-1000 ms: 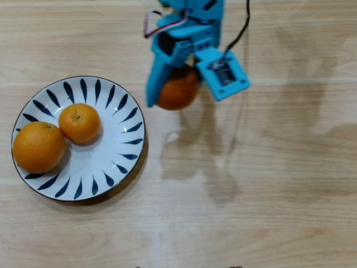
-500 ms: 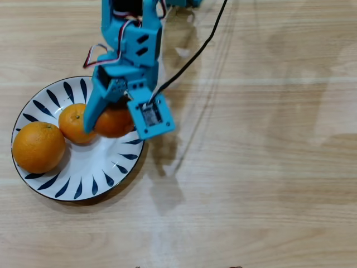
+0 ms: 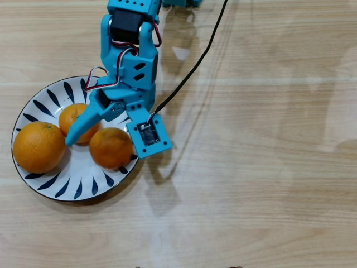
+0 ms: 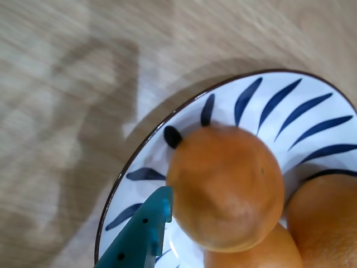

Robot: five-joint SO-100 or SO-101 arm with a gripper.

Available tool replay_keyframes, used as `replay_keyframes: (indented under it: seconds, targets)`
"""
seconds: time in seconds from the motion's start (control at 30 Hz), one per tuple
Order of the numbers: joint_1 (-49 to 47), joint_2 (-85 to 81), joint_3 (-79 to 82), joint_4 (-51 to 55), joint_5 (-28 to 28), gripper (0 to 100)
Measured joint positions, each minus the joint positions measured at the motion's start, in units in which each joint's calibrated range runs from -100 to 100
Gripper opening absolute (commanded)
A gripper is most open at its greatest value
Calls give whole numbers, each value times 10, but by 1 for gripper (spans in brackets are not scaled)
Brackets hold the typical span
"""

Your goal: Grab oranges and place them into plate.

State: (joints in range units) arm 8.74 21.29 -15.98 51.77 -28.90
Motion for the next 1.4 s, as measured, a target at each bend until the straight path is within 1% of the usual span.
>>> replay_keyframes:
  seconds: [0.03,0.1,0.27,0.33,0.4,0.53,0.67,0.73,0.87,0.93,1.03,1.17,1.4]
  targets:
    - [-3,-1,-4,0,0,44]
    - [-8,-1,-4,3,0,35]
    - [-16,-30,-4,54,2,0]
    - [-23,-66,12,68,18,5]
    - [-31,-114,48,71,43,1]
    - [-52,-243,172,62,101,2]
    - [-74,-411,348,-6,174,2]
    - [-84,-497,446,-60,195,2]
    - [-83,-644,649,-179,206,2]
    - [-95,-706,737,-202,208,2]
    - [-99,-791,843,-212,210,2]
    - [-127,-894,960,-213,211,2]
    - [-145,-1055,1106,-201,211,2]
